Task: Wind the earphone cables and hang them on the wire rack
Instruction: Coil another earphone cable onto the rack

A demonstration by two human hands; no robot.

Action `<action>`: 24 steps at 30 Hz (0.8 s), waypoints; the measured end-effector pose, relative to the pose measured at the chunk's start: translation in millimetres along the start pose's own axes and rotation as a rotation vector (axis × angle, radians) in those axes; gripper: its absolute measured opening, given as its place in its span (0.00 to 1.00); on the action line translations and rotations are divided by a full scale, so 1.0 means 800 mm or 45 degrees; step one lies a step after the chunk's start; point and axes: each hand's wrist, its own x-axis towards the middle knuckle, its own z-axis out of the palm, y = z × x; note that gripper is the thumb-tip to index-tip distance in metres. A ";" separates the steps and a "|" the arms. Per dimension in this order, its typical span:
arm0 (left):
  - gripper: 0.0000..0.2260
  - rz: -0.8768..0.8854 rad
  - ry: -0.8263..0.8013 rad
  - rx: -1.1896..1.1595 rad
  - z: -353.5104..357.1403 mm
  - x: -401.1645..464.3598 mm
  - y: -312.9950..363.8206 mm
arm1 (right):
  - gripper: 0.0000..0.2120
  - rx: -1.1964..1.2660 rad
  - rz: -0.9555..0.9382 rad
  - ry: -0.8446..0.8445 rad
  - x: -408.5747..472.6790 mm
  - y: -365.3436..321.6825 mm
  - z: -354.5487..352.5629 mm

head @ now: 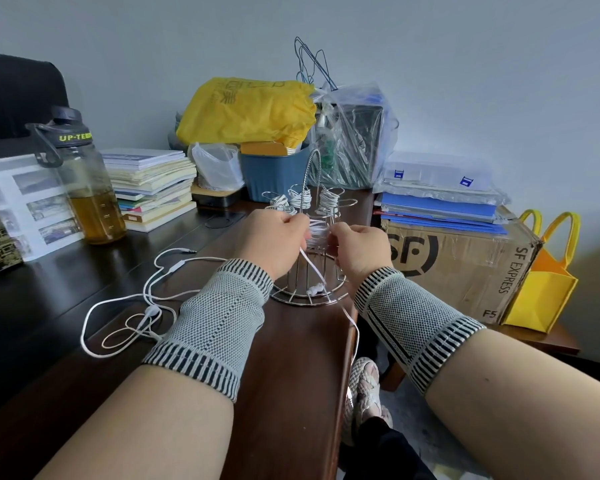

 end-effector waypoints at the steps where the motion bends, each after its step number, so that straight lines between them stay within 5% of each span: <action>1: 0.20 0.018 -0.014 0.028 -0.001 0.000 -0.001 | 0.14 -0.009 -0.005 -0.006 -0.001 0.001 -0.001; 8: 0.18 0.217 -0.113 0.415 0.000 -0.006 0.005 | 0.07 -0.100 -0.301 0.062 -0.013 0.005 -0.008; 16: 0.15 0.252 -0.206 0.446 -0.004 -0.007 0.007 | 0.11 -0.241 -0.831 -0.030 -0.030 0.024 -0.003; 24: 0.14 0.250 -0.279 0.404 -0.004 -0.003 0.000 | 0.10 -0.284 -0.800 -0.132 -0.027 0.020 -0.007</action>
